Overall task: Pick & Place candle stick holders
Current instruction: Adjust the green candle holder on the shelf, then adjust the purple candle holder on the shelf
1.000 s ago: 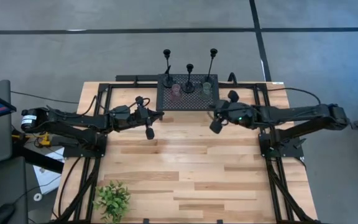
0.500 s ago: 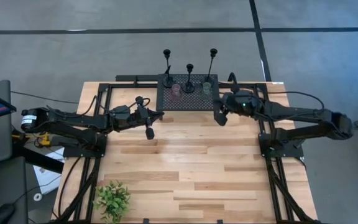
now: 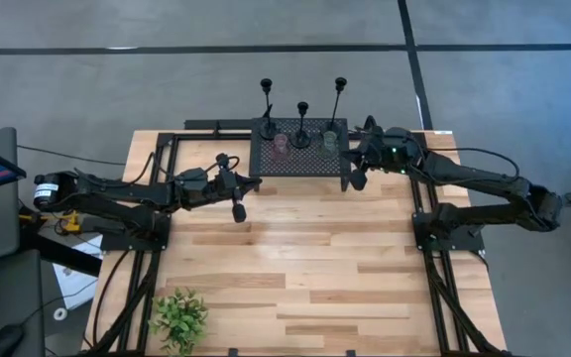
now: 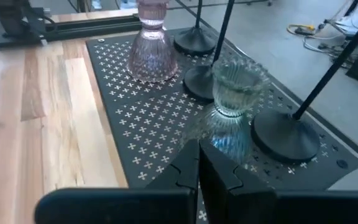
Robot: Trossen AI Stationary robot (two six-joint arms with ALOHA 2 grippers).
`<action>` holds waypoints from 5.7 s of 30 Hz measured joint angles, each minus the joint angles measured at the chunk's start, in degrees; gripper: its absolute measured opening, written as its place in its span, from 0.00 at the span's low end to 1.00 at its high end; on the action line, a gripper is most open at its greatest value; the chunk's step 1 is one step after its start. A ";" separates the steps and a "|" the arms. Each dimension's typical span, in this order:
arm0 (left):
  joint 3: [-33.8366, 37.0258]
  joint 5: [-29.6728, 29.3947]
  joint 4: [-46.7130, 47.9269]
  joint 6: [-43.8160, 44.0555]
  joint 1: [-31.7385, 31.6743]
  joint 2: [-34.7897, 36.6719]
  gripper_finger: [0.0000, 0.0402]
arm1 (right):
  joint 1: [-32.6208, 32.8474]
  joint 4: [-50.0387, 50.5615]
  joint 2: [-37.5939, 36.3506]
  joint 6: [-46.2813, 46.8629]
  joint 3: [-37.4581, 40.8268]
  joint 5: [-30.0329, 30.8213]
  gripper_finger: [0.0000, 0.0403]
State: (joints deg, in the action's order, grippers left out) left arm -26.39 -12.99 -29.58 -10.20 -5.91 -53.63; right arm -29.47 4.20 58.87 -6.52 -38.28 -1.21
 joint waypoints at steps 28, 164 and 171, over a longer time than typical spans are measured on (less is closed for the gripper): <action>0.00 0.00 -0.02 0.00 -0.11 0.00 0.01 | -18.56 -15.77 9.84 -2.49 3.23 -24.62 0.00; -20.09 34.24 -17.84 1.46 -31.47 -37.66 0.01 | 21.70 -3.82 -2.32 0.45 1.42 -8.75 0.00; -20.09 36.93 -16.46 1.47 -31.47 -37.66 0.01 | 21.70 -3.82 -2.32 0.56 1.42 -8.76 0.00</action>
State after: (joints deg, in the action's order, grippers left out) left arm -46.48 23.94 -46.04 -8.73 -37.39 -91.29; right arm -7.77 0.38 56.55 -5.96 -36.86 -9.98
